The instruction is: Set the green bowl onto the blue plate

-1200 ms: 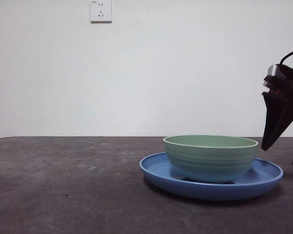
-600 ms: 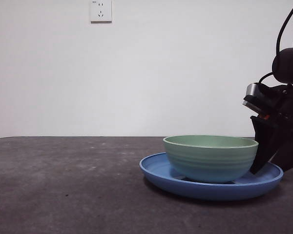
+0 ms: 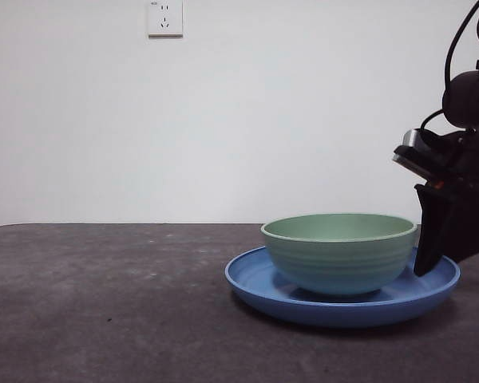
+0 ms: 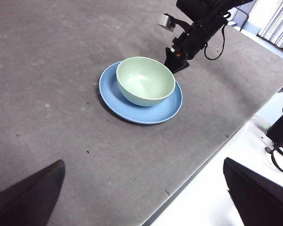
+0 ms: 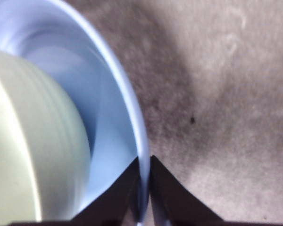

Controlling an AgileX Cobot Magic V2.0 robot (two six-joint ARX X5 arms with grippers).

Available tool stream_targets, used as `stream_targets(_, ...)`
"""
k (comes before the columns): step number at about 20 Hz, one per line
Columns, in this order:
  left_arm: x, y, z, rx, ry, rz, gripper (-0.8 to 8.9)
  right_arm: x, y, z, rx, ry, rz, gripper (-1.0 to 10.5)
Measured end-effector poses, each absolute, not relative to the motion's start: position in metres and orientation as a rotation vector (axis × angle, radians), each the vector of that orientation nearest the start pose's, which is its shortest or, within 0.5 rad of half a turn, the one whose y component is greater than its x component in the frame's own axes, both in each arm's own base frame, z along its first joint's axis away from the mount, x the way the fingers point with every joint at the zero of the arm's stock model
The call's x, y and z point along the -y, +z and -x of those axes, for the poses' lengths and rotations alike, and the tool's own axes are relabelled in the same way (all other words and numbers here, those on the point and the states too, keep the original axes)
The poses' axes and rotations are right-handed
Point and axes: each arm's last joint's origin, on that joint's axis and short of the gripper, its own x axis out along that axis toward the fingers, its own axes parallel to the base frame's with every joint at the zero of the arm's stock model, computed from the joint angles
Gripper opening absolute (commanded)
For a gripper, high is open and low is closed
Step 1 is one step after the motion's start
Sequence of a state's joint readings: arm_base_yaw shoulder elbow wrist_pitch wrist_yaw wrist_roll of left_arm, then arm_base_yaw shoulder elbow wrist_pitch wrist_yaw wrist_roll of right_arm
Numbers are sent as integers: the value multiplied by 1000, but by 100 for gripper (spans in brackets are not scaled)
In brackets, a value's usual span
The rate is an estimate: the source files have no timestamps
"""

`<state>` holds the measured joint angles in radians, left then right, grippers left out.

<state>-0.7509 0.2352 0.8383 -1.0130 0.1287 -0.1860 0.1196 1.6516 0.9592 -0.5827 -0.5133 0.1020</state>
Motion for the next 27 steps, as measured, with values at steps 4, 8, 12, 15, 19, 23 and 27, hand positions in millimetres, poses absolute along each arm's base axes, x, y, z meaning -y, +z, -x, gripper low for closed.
stream_targets(4, 16, 315, -12, -481, -826, 42, 563, -55, 183, -297, -1301, 519, -348, 11)
stream_targets(8, 16, 315, -12, -481, -826, 42, 563, -79, 202, -303, -1272, 594, -341, 11)
stream_targets(12, 16, 315, -12, -481, -826, 42, 563, -112, 214, -303, -1237, 660, -326, 11)
stream_targets(15, 16, 315, -12, -481, -825, 42, 563, -133, 217, -300, -1212, 696, -338, 11)
stream_targets(19, 16, 315, -12, -481, -826, 42, 563, -156, 213, -299, -1207, 730, -358, 11)
stream_targets(23, 16, 315, -12, -481, -826, 42, 563, -168, 188, -302, -1293, 699, -358, 11)
stream_targets(27, 16, 315, -12, -481, -826, 42, 563, -169, 173, -305, -1326, 644, -336, 11)
